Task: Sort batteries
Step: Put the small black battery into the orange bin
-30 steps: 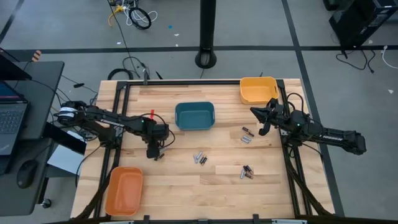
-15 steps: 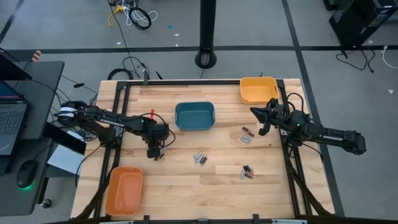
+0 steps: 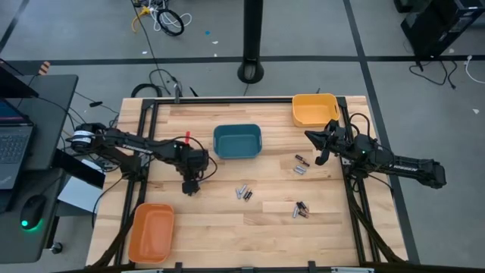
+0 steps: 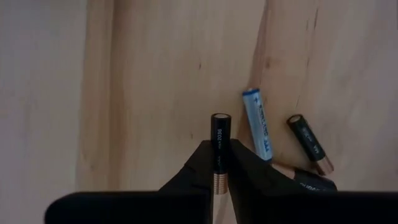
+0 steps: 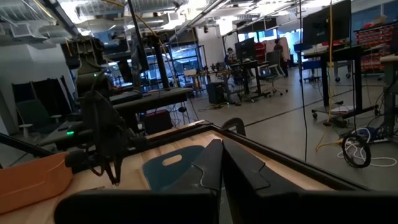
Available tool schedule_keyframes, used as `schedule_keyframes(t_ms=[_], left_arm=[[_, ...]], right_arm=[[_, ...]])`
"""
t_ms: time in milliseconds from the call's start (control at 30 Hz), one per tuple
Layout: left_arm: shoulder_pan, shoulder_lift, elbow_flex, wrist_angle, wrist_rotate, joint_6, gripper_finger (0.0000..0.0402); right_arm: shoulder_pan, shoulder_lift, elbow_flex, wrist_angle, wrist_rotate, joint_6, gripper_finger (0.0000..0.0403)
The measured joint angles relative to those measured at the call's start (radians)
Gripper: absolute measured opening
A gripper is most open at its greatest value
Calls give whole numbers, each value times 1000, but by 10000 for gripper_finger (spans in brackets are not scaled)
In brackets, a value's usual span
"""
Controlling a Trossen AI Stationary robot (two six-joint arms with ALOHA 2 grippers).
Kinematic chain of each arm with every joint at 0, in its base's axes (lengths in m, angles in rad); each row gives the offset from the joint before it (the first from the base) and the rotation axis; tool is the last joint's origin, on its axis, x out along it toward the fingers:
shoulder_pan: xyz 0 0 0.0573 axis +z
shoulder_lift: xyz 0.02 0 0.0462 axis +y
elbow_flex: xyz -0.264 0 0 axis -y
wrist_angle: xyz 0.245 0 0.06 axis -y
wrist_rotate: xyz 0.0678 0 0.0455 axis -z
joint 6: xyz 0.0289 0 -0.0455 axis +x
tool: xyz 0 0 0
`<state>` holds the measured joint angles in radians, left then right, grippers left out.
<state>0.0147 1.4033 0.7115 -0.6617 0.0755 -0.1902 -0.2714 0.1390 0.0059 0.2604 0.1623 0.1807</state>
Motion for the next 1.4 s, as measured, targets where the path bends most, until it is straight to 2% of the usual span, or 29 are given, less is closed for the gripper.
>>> schedule_keyframes(t_ms=[267,533,700,867,1067,1400], left_arm=[[-1,0,76,-121,27,0,31],[-47,-2,281,-345,51,2,31],[-124,-2,388,-434,58,-66,31],[-250,-2,430,-504,82,-217,31],[-457,-2,448,-493,97,-445,31],[-821,-2,448,-368,-4,-936,31]], right_arm=[[0,0,0,0,0,0,23],[0,0,0,0,0,0,23],[0,0,0,0,0,0,23],[0,0,0,0,0,0,23],[0,0,0,0,0,0,23],[0,0,0,0,0,0,23]])
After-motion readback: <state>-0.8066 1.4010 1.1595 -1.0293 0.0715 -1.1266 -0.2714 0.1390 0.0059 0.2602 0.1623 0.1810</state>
